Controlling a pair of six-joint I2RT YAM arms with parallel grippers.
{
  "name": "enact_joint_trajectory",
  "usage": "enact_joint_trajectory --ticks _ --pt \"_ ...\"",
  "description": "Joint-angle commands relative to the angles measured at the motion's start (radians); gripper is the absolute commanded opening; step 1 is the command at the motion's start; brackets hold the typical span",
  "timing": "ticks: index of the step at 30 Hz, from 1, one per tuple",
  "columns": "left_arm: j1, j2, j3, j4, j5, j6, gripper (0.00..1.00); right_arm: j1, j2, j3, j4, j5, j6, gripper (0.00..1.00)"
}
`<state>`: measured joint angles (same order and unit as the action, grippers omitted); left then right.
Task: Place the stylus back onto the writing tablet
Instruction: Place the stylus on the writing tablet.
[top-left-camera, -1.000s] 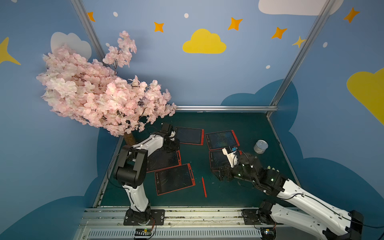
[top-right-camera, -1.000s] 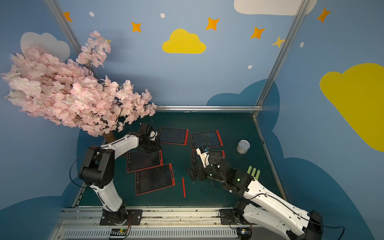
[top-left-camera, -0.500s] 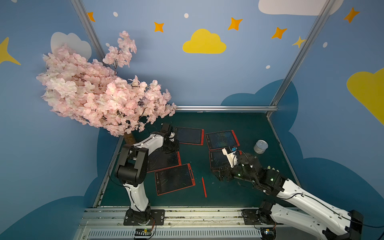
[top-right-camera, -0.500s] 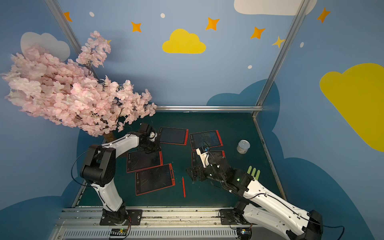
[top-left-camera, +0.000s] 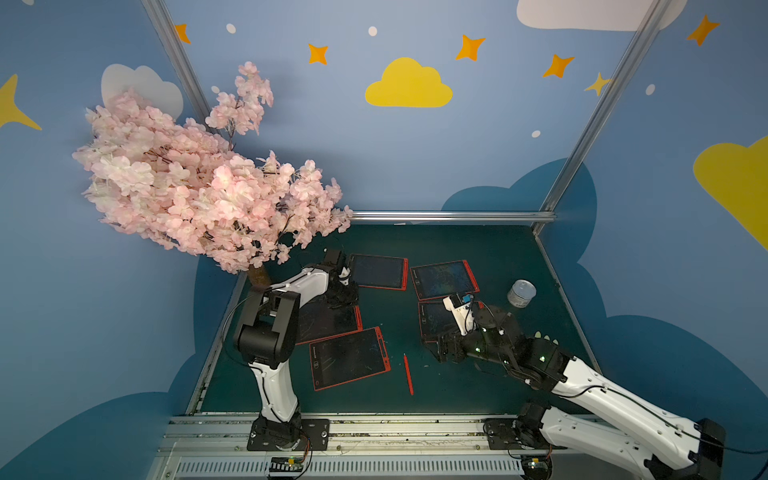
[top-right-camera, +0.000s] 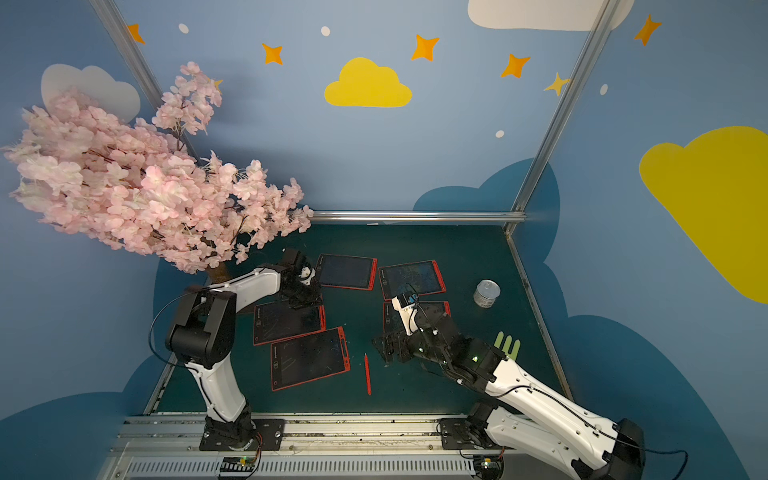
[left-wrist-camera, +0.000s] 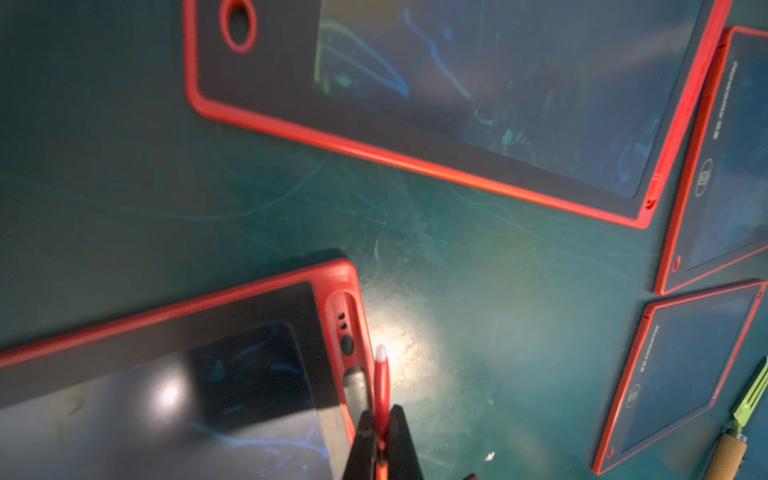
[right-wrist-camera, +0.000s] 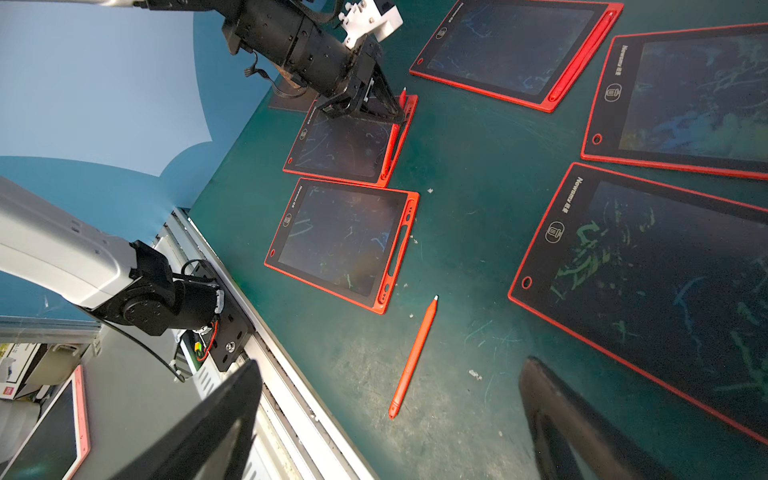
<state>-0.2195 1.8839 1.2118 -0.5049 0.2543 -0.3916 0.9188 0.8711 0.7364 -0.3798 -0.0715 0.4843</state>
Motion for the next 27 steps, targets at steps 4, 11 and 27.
enact_joint_trajectory --ticks 4,11,27 --pt "0.005 0.012 0.02 -0.024 0.003 0.001 0.06 -0.001 0.012 0.024 -0.021 -0.004 -0.017 0.95" --pt "0.005 0.013 0.018 -0.029 -0.006 -0.003 0.07 -0.001 0.01 0.021 -0.024 -0.004 -0.016 0.95" --pt "0.007 -0.005 0.015 -0.04 -0.014 0.0 0.15 -0.001 -0.022 0.008 -0.042 0.01 -0.004 0.95"
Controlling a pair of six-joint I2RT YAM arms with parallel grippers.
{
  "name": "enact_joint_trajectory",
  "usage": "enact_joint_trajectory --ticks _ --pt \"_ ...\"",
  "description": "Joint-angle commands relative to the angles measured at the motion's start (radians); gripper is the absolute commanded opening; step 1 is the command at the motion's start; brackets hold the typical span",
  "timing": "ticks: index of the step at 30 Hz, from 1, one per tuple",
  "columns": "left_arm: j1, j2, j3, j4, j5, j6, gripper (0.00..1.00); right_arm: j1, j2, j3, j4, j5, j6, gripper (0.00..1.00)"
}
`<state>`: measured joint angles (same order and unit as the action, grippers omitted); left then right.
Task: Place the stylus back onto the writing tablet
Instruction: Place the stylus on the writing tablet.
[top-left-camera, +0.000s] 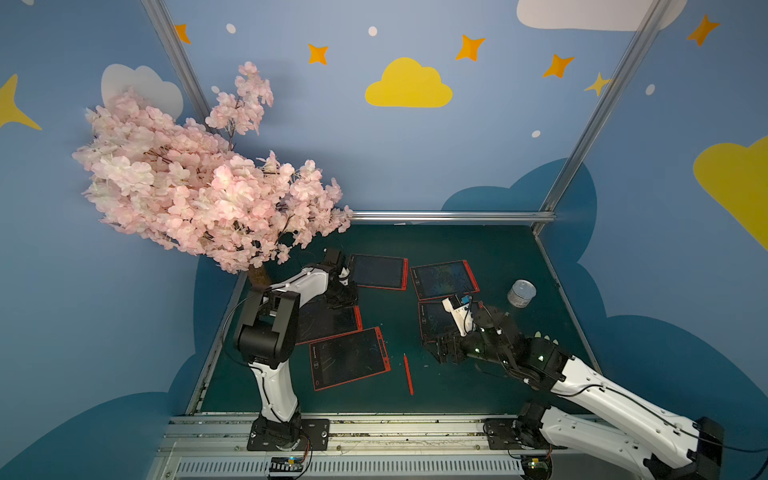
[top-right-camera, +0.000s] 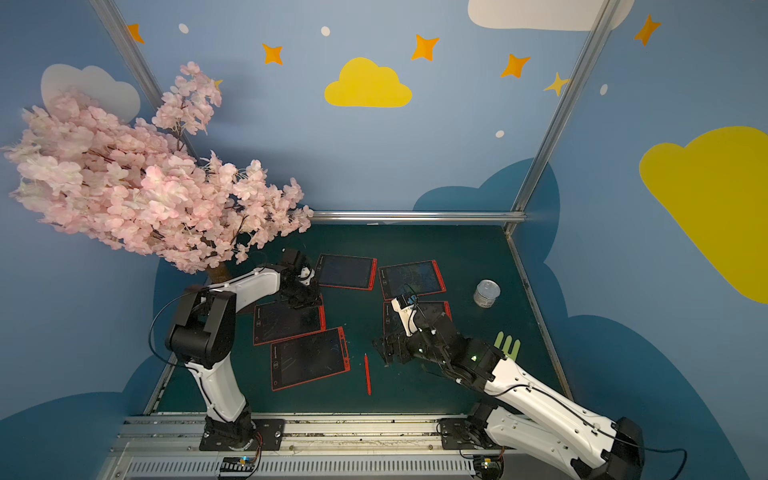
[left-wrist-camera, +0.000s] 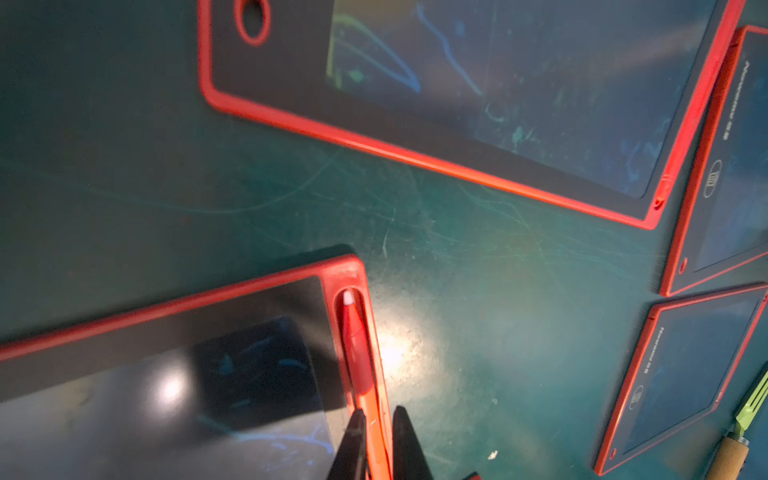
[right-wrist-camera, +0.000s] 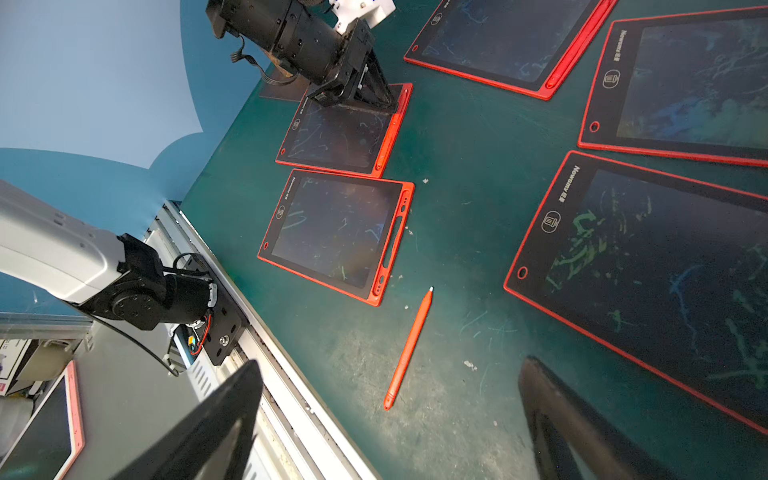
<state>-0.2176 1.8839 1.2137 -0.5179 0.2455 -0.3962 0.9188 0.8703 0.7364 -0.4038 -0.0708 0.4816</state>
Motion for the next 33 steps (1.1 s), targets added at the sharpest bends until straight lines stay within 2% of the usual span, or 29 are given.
enact_joint_trajectory --ticks 1,5,12,33 --pt "0.005 -0.01 0.013 -0.03 -0.005 0.007 0.15 -0.001 -0.024 0.006 -0.019 0.011 -0.001 0.95" --pt "-0.006 -0.047 0.012 -0.048 -0.081 0.028 0.11 -0.001 -0.037 0.0 -0.022 0.016 0.003 0.95" --pt "-0.016 -0.048 0.043 -0.085 -0.119 0.055 0.03 -0.001 -0.027 0.004 -0.018 0.006 0.003 0.95" --pt "-0.096 0.054 0.132 -0.141 -0.219 0.115 0.03 -0.001 -0.027 0.003 -0.033 0.002 0.005 0.95"
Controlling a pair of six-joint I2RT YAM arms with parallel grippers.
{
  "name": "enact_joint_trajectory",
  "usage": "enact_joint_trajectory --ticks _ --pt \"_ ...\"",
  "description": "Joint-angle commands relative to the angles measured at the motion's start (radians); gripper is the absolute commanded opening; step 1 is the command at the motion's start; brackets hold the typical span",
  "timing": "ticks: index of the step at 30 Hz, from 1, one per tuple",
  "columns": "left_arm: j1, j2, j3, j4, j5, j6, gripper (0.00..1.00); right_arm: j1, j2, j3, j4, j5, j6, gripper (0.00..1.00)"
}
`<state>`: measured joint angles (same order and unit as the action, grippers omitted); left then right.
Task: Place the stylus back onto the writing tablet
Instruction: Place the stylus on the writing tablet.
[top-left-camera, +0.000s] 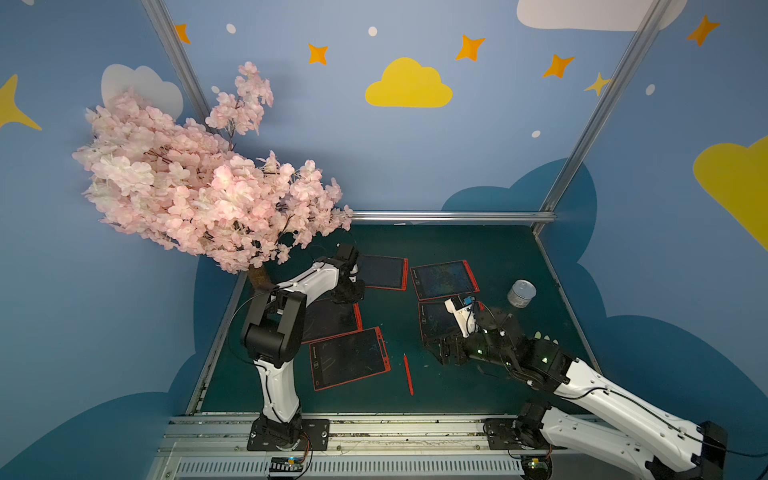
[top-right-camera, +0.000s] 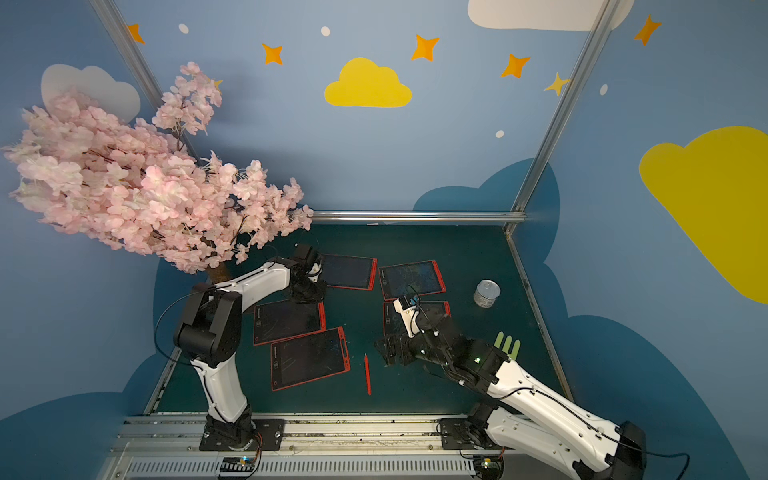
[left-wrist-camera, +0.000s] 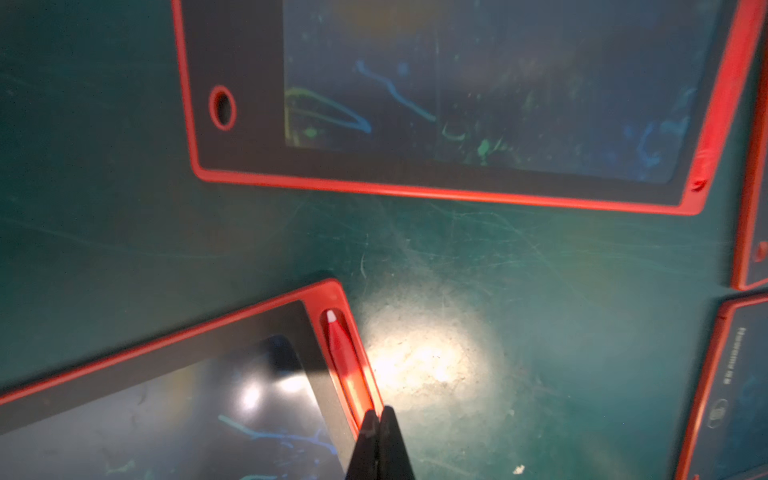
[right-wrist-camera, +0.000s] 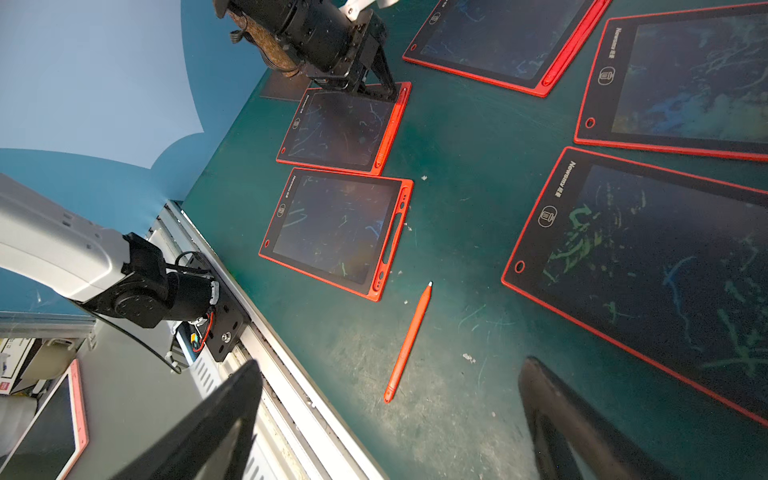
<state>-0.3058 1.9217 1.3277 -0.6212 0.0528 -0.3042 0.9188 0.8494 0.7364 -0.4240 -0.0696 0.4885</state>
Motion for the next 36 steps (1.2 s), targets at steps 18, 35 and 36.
enact_joint_trajectory --ticks 18,35,36 --pt "-0.038 0.056 0.026 -0.053 -0.069 0.035 0.03 -0.001 -0.01 -0.009 -0.01 0.004 0.002 0.95" --pt "-0.056 0.013 0.034 -0.08 -0.149 0.044 0.03 -0.001 0.002 0.001 -0.007 -0.004 0.001 0.95" --pt "-0.055 0.01 0.036 -0.083 -0.152 0.047 0.03 -0.001 0.002 0.001 -0.007 -0.006 0.001 0.95"
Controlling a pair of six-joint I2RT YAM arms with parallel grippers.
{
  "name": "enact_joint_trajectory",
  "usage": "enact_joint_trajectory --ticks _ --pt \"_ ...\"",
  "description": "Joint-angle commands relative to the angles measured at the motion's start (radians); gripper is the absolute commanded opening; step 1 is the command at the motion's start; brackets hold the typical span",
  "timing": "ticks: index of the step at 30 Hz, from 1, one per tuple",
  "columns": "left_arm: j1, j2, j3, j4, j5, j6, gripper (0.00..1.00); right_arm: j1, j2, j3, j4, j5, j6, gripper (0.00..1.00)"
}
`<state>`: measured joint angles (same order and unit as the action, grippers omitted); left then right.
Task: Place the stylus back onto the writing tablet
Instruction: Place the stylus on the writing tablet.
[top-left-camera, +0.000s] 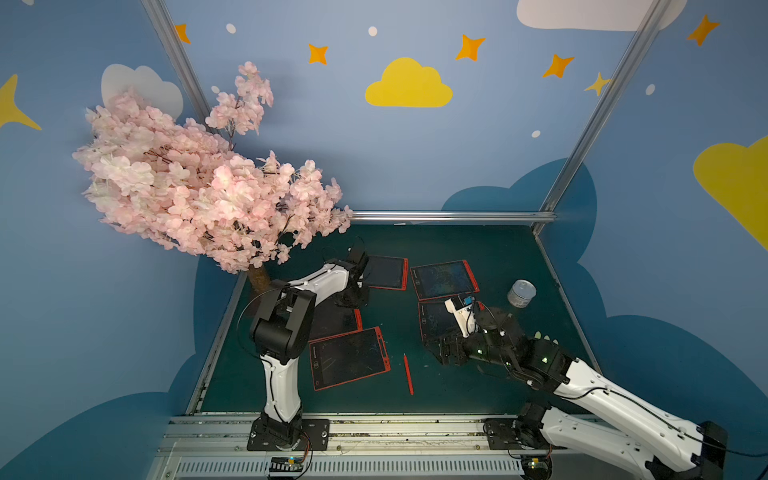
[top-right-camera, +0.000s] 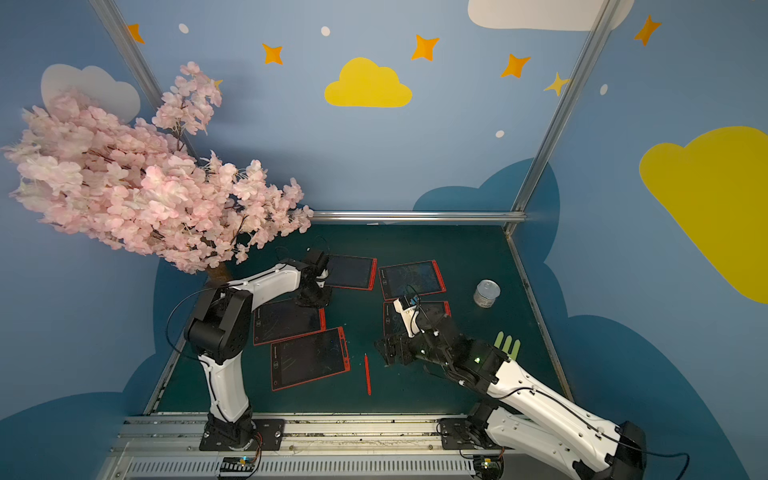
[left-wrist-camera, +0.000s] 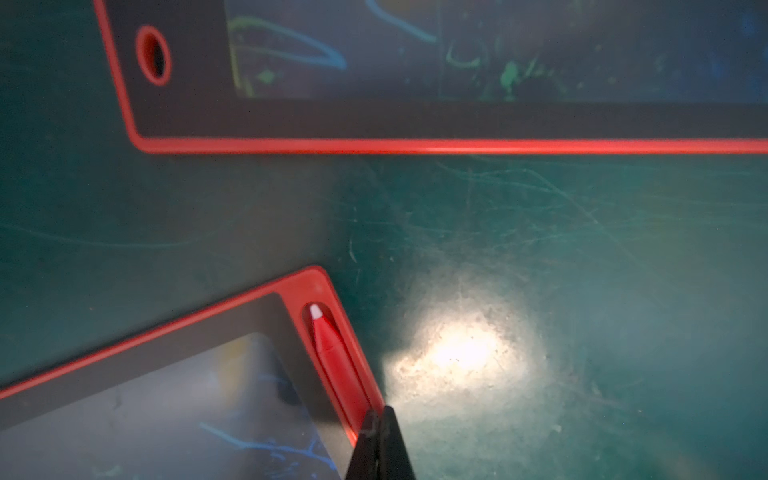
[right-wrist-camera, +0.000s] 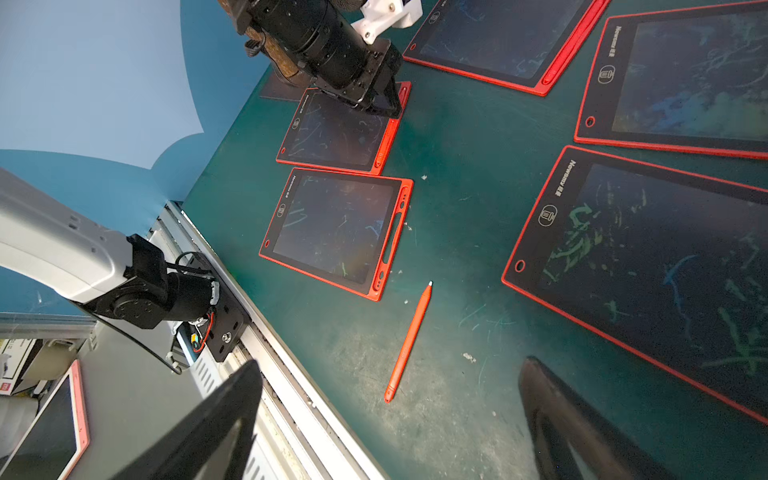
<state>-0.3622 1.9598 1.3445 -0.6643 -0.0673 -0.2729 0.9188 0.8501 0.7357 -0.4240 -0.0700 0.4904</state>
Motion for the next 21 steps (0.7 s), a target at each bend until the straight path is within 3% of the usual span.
enact_joint_trajectory --ticks 1,21 --pt "0.002 -0.03 0.021 -0.046 -0.037 0.018 0.03 -0.001 0.002 0.001 -0.007 -0.005 -0.001 0.95" --pt "-0.009 0.011 0.033 -0.059 -0.032 0.029 0.03 0.0 -0.001 -0.005 -0.006 -0.005 0.004 0.95"
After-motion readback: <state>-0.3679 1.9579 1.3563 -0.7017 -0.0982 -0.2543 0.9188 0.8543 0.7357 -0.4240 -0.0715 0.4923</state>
